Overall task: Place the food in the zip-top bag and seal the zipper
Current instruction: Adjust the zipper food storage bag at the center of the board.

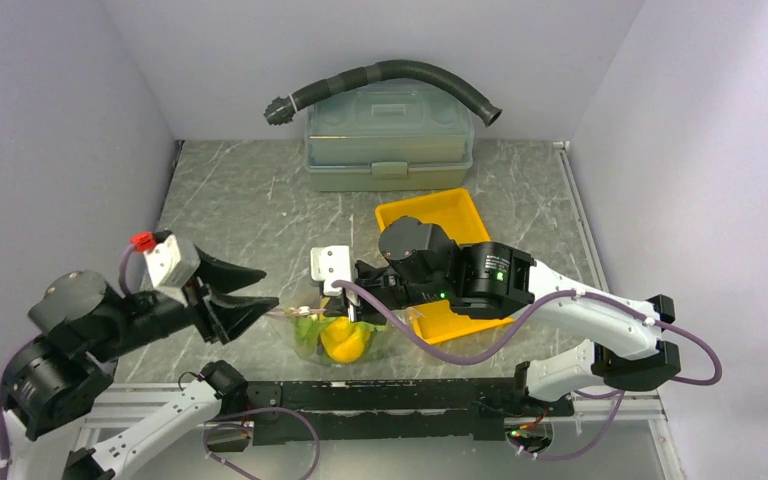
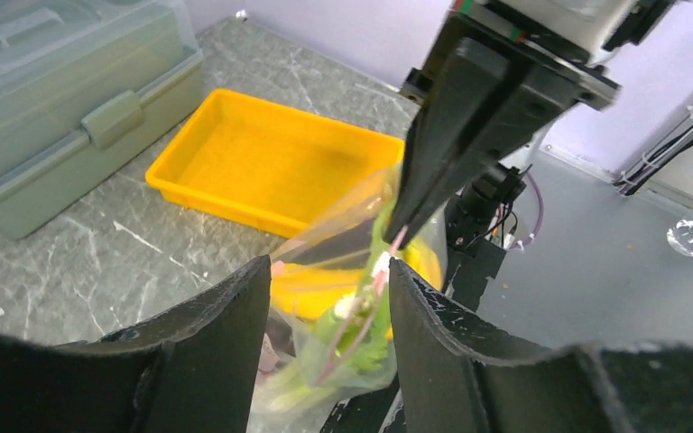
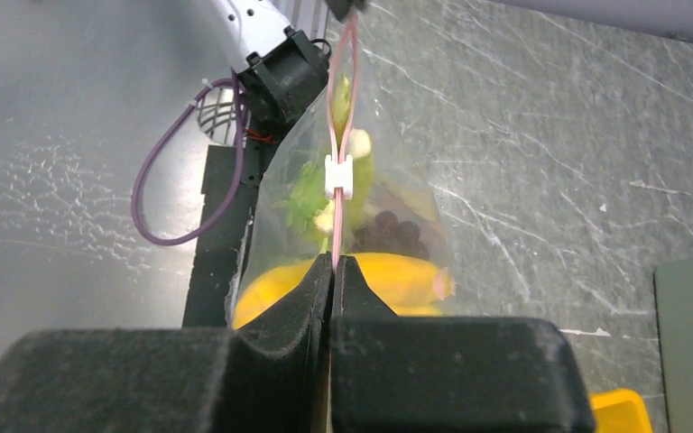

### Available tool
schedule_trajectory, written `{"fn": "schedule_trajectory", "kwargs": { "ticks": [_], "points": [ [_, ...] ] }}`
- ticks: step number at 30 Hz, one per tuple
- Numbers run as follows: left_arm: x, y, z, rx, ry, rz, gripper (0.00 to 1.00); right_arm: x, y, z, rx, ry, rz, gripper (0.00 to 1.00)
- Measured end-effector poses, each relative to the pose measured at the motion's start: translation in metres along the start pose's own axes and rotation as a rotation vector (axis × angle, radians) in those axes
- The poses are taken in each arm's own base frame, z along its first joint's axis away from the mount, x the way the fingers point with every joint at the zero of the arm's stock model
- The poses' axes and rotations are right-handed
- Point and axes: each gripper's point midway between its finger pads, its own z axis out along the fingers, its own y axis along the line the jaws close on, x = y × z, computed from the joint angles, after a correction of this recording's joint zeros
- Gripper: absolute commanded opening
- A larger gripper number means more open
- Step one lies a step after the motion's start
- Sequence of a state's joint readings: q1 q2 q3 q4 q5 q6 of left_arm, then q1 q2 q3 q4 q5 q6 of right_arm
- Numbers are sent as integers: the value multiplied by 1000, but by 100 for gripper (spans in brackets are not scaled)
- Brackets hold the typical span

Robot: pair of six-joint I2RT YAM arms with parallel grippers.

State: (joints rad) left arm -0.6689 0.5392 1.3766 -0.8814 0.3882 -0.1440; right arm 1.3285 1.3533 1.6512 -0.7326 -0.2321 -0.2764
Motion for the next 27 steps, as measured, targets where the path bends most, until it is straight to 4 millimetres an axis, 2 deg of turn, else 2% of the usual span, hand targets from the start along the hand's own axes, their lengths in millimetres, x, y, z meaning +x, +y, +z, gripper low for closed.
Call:
{"fn": "schedule_trajectory", "kwargs": {
  "ticks": [4, 11, 17, 19, 22, 27],
  "points": [
    [10, 8, 14, -20, 71, -45, 51, 4, 5, 0, -19, 5, 2, 0],
    [13, 8, 15, -26, 162, -76, 29, 10, 10, 1, -41, 13, 5, 0],
    [16, -5, 5, 25, 197, -91, 26, 17, 15, -4, -50, 19, 6, 0],
    [19, -10, 3, 49, 220, -104, 33, 19, 16, -4, -49, 21, 9, 0],
    [26, -14, 6, 82, 268, -129, 37, 22, 16, -5, -48, 28, 14, 0],
    [42, -16, 14, 116, 339, -170, 35, 26, 16, -3, -43, 34, 17, 0]
  ]
}}
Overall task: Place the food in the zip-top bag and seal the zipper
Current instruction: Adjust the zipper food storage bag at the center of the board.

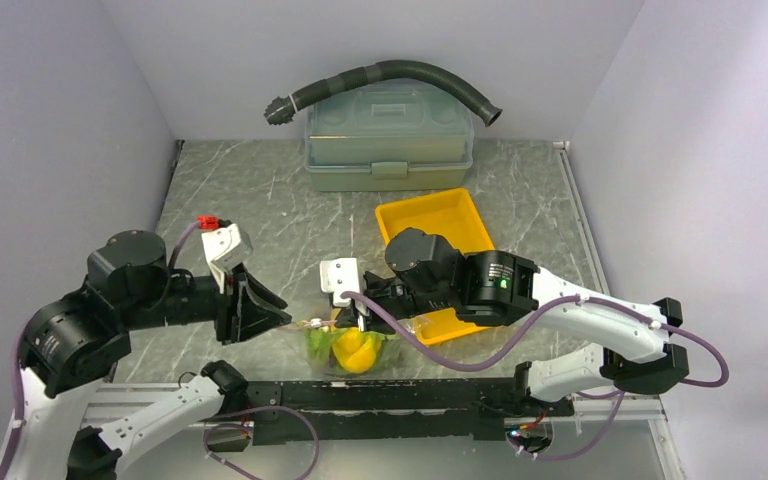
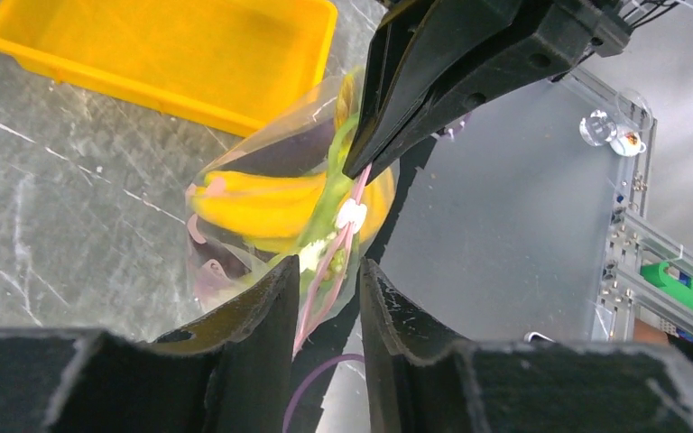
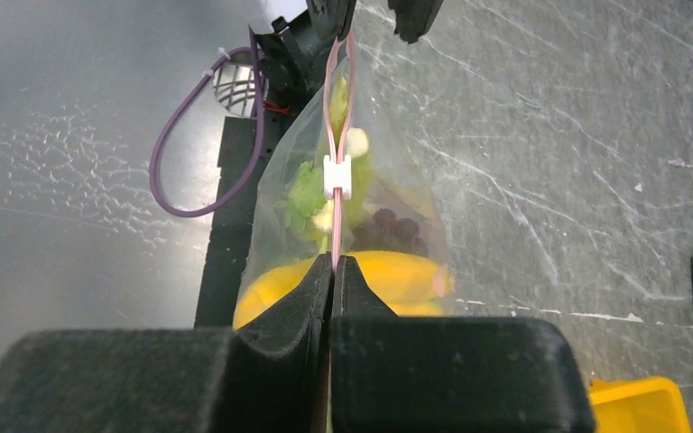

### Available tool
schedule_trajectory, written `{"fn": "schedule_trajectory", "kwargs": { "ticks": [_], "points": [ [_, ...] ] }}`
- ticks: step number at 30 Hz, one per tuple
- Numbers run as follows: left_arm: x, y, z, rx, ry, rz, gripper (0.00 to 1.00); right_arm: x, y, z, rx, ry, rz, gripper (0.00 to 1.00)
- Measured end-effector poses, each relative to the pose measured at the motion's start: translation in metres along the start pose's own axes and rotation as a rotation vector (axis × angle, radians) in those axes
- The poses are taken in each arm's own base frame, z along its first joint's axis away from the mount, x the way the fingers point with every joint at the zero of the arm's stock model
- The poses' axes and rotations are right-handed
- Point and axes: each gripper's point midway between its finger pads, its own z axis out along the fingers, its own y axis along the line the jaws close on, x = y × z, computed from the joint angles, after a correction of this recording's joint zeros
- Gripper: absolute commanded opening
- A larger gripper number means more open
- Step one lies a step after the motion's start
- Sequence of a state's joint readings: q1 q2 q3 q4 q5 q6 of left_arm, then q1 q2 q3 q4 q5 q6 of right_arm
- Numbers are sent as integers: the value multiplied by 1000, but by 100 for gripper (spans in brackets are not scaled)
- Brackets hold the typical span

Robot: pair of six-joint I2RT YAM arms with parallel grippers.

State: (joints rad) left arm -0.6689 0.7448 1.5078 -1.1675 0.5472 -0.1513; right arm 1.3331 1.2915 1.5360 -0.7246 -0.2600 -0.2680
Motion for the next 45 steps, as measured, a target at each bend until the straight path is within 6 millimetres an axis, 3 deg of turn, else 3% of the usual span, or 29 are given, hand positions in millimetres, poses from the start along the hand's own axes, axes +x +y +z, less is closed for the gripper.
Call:
{"fn": "schedule_trajectory", "kwargs": {
  "ticks": [16, 19, 21, 35, 45],
  "points": [
    [18, -1, 16, 66, 92, -51, 20, -2, 1, 1, 0, -11, 14, 0],
    [19, 0, 18, 67, 101, -53, 12, -2, 1, 1, 1, -11, 14, 0],
    [20, 0, 18, 70, 103, -54, 0, -2, 0, 1, 1, -11, 14, 0],
    [20, -1, 22, 91, 120, -63, 0, 1, -6, 1, 42, 2, 30, 0],
    [25, 0, 24, 93, 150, -81, 0, 9, -11, 15, 59, 40, 72, 0]
  ]
}}
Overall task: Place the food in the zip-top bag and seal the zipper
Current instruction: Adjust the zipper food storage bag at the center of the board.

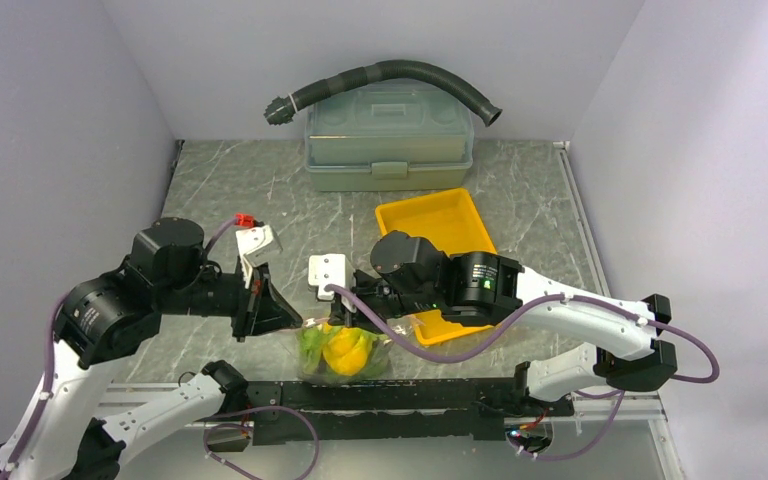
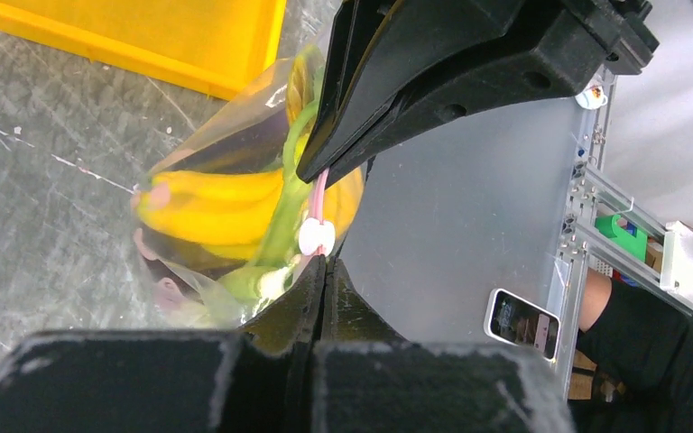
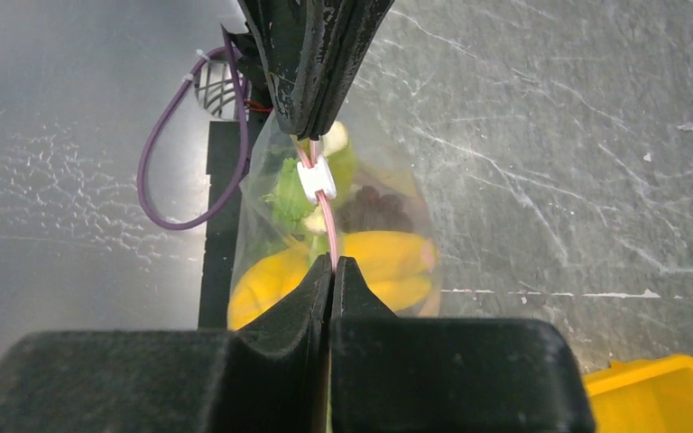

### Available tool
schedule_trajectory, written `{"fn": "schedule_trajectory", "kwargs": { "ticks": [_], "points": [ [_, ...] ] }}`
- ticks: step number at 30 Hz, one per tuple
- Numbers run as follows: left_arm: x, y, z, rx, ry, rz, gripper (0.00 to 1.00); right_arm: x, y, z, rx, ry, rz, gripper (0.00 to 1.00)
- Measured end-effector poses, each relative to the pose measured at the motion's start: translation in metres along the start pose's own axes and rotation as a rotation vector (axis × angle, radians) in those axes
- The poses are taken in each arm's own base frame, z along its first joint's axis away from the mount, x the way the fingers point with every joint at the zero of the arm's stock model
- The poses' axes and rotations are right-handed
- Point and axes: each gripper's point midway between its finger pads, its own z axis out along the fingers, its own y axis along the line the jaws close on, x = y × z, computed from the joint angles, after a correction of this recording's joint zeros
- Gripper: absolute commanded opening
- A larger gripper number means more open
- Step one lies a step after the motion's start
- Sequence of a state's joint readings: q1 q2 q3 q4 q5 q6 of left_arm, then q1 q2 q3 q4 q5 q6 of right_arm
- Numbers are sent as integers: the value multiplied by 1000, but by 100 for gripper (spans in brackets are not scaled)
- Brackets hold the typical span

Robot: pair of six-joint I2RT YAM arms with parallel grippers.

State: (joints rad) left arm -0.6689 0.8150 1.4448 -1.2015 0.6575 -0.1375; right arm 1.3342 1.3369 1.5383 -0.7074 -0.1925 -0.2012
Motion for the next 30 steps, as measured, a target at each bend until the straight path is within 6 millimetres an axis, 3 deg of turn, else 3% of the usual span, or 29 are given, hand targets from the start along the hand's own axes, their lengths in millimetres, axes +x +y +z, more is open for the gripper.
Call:
{"fn": "schedule_trajectory", "kwargs": {
  "ticks": [18, 30],
  "points": [
    [22, 28, 6, -117, 56, -26, 0, 1, 0, 0, 0, 4, 9, 0],
    [29, 19, 4, -69, 88, -29, 0, 4, -4, 3, 27, 18, 25, 0]
  ]
}}
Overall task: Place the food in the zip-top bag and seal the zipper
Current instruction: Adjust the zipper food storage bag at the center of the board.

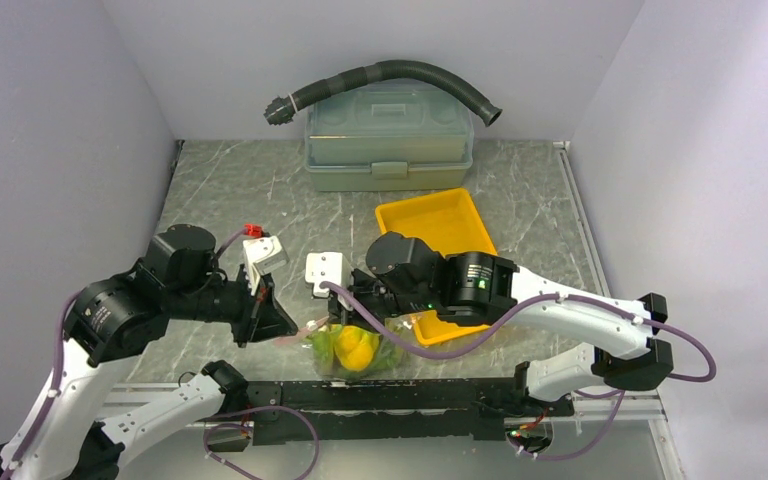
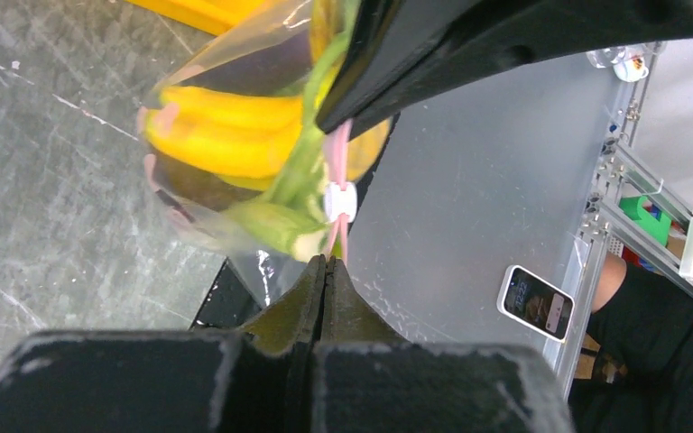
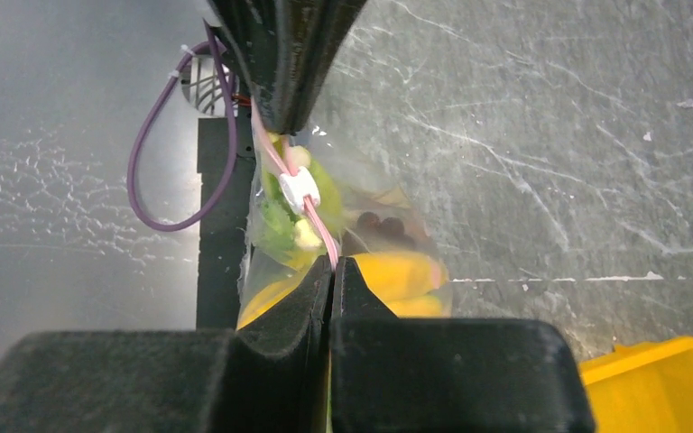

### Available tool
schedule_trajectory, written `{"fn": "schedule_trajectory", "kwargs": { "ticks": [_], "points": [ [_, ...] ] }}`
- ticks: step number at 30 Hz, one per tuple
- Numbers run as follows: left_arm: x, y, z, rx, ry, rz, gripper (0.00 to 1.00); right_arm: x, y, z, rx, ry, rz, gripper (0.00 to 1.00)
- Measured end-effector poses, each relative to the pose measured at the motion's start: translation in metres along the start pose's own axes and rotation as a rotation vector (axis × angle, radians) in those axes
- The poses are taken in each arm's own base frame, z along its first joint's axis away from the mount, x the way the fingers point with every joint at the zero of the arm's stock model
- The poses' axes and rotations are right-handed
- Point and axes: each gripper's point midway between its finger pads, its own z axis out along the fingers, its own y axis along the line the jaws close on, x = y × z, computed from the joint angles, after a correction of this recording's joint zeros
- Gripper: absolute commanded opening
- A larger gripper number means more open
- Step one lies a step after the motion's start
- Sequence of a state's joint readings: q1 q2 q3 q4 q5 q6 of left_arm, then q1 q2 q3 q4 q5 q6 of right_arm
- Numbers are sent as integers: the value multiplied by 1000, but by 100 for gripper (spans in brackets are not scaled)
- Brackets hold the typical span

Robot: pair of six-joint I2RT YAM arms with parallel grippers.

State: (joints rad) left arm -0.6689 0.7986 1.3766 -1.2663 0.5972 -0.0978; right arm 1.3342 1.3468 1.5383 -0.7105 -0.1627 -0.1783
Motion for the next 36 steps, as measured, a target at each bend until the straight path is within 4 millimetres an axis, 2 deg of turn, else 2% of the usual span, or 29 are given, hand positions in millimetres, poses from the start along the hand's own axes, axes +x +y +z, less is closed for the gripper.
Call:
{"fn": "schedule_trajectory", "kwargs": {
  "ticks": [9, 16, 36],
  "points": [
    [0, -11, -3, 56, 14, -7, 0, 5, -6, 14, 31, 23, 36, 0],
    [3, -12, -1, 67, 35, -18, 0, 3, -9, 18, 43, 15, 63, 0],
    [8, 19, -3, -115, 44, -26, 0, 0, -16, 20, 54, -7, 92, 0]
  ]
}}
